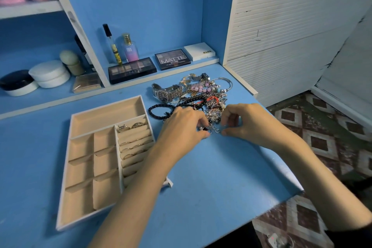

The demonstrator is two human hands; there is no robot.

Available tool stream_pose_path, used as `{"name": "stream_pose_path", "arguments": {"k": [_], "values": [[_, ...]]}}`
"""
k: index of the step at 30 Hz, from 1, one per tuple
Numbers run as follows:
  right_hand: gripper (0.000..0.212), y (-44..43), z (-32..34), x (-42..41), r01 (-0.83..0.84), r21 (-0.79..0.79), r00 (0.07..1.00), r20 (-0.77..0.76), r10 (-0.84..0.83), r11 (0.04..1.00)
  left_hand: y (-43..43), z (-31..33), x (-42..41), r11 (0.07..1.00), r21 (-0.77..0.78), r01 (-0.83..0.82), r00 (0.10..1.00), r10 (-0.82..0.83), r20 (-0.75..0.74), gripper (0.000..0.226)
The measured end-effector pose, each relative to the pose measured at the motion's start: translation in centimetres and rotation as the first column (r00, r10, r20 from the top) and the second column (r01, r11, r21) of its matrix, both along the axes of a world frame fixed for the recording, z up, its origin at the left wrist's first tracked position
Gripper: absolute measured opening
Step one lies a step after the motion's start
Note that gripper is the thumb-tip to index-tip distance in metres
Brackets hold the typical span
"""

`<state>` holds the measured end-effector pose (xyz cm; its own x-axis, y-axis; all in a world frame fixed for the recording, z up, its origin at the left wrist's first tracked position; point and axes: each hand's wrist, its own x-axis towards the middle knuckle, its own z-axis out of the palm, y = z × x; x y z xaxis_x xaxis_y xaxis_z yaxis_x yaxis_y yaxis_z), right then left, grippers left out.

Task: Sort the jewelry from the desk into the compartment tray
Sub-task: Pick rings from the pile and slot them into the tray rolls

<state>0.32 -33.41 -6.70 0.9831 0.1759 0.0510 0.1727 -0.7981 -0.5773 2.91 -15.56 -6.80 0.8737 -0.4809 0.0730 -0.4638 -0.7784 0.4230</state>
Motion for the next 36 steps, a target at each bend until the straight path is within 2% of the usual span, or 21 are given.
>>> {"name": "stream_pose_path", "arguments": {"k": [5,10,16,20,29,33,36], "values": [[0.016,0.0,0.0,-0.3,-0.013,0.039,1.000,0.025,0.012,0.999,-0.2,0.2,-0.2,0.999,-0.030,0.015,1.000,-0.015,0.017,0.018],[0.014,0.0,0.1,-0.5,0.043,0.142,0.996,0.074,-0.054,0.989,0.1,-0.1,-0.8,0.995,-0.089,0.044,0.996,-0.037,0.084,0.010],[0.014,0.7,-0.5,-0.4,0.126,0.272,0.981,0.108,-0.161,0.954,1.8,0.5,-1.5,0.965,-0.260,-0.037,0.999,0.036,-0.012,0.007],[0.011,2.3,-0.6,-0.4,0.118,0.396,0.977,0.117,-0.177,0.911,4.4,1.3,-2.6,0.946,-0.308,-0.098,0.995,0.092,-0.034,0.004],[0.007,9.5,-0.8,-0.8,-0.026,0.572,0.996,0.080,-0.024,0.820,10.8,2.6,-5.1,0.873,-0.398,-0.284,0.957,0.282,-0.064,0.009],[0.010,12.2,-1.2,-0.7,-0.035,0.656,0.998,0.069,-0.013,0.754,12.1,2.3,-6.0,0.864,-0.403,-0.300,0.952,0.300,-0.065,0.015],[0.005,13.1,-1.5,-0.9,-0.028,0.667,0.997,0.069,-0.024,0.744,12.3,1.8,-6.6,0.874,-0.395,-0.282,0.957,0.284,-0.056,0.013]]}}
